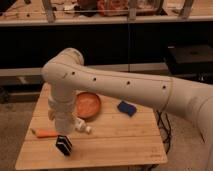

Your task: Place the ceramic cup over the eraser

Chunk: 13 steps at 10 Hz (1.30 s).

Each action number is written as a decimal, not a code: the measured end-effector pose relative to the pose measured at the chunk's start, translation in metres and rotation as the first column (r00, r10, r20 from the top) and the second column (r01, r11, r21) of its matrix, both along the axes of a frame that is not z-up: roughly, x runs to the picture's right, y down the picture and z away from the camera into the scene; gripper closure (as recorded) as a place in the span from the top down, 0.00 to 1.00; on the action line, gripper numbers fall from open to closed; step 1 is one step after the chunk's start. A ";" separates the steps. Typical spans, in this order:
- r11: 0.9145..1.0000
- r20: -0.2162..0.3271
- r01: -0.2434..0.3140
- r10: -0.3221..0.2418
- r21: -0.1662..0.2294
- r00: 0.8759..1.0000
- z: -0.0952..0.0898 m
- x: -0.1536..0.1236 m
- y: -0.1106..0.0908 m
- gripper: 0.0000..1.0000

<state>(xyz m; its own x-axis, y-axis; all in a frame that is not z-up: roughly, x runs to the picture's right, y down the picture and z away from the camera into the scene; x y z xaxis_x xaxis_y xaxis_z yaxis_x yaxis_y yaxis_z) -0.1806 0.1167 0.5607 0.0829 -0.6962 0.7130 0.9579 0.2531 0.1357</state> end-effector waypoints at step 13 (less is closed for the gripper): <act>0.982 0.054 0.189 -0.188 -0.017 0.981 0.011 -0.029 0.058 0.04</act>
<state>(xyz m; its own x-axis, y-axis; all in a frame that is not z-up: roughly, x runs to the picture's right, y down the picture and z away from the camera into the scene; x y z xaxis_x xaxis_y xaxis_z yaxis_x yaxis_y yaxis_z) -0.2098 0.1746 0.5714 -0.0856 -0.6797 0.7285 0.9805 0.0725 0.1828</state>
